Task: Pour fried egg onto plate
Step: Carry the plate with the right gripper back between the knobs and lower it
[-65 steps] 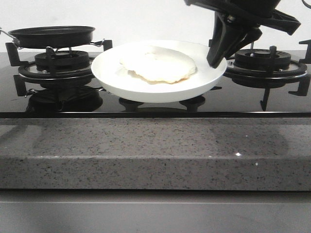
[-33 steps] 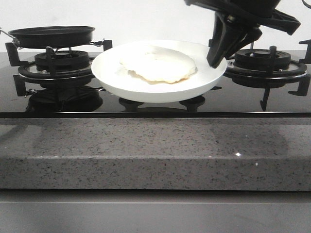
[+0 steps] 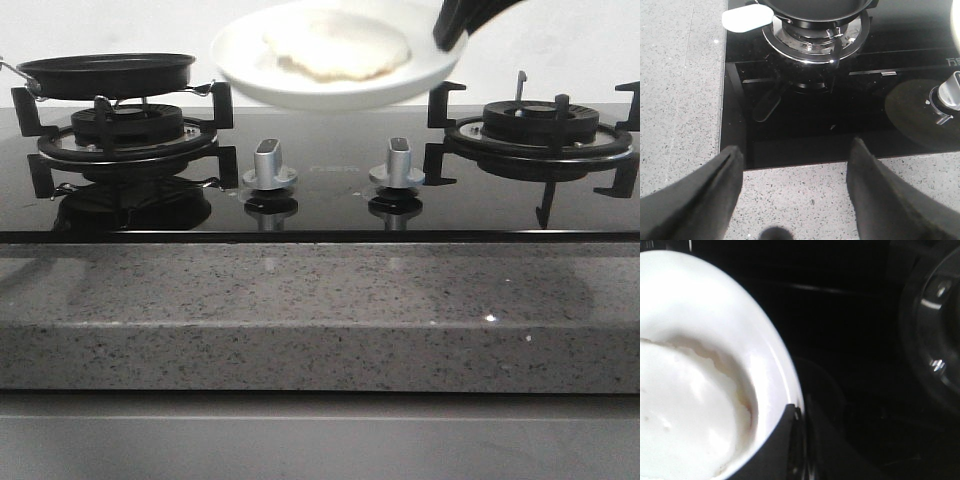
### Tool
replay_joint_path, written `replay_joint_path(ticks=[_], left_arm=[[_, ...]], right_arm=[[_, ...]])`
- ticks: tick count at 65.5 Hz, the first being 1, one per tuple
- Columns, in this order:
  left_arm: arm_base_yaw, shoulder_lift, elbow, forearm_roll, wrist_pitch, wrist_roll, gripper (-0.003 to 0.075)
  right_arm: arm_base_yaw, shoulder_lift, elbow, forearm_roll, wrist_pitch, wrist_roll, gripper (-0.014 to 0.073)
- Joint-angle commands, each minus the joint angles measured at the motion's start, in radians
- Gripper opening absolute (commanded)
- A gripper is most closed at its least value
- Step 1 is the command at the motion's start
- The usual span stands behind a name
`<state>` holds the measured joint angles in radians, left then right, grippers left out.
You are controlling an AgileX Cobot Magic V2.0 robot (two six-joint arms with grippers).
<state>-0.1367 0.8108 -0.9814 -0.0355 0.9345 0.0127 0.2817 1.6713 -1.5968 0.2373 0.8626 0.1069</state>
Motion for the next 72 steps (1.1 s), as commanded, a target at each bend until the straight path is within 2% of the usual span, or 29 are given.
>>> replay_joint_path(ticks=[1, 21, 43, 49, 57, 61, 72], left_arm=[[-0.007, -0.006, -0.027, -0.008, -0.061, -0.013, 0.0438], [-0.007, -0.006, -0.027, -0.008, -0.061, -0.013, 0.0438], [-0.007, -0.006, -0.027, -0.012, -0.061, -0.013, 0.0438], [-0.007, -0.006, -0.027, -0.012, -0.061, -0.013, 0.0438], [-0.007, -0.006, -0.027, -0.012, -0.061, -0.013, 0.0438], [-0.007, -0.006, -0.027, -0.012, -0.061, -0.013, 0.0438], [-0.007, -0.006, -0.027, -0.012, -0.061, -0.013, 0.0438]], right_arm=[[-0.026, 0.014, -0.107, 0.038, -0.012, 0.003, -0.0105], [-0.039, 0.254, -0.355, 0.051, 0.107, 0.023, -0.0105], [-0.049, 0.378, -0.449, 0.051, 0.153, 0.025, -0.0095], [-0.049, 0.38, -0.449, 0.051, 0.166, 0.025, -0.0013], [-0.051, 0.377, -0.45, 0.051, 0.17, 0.025, 0.0164], [-0.051, 0.371, -0.454, 0.045, 0.175, 0.025, 0.022], [-0.051, 0.337, -0.455, 0.027, 0.207, 0.025, 0.0231]])
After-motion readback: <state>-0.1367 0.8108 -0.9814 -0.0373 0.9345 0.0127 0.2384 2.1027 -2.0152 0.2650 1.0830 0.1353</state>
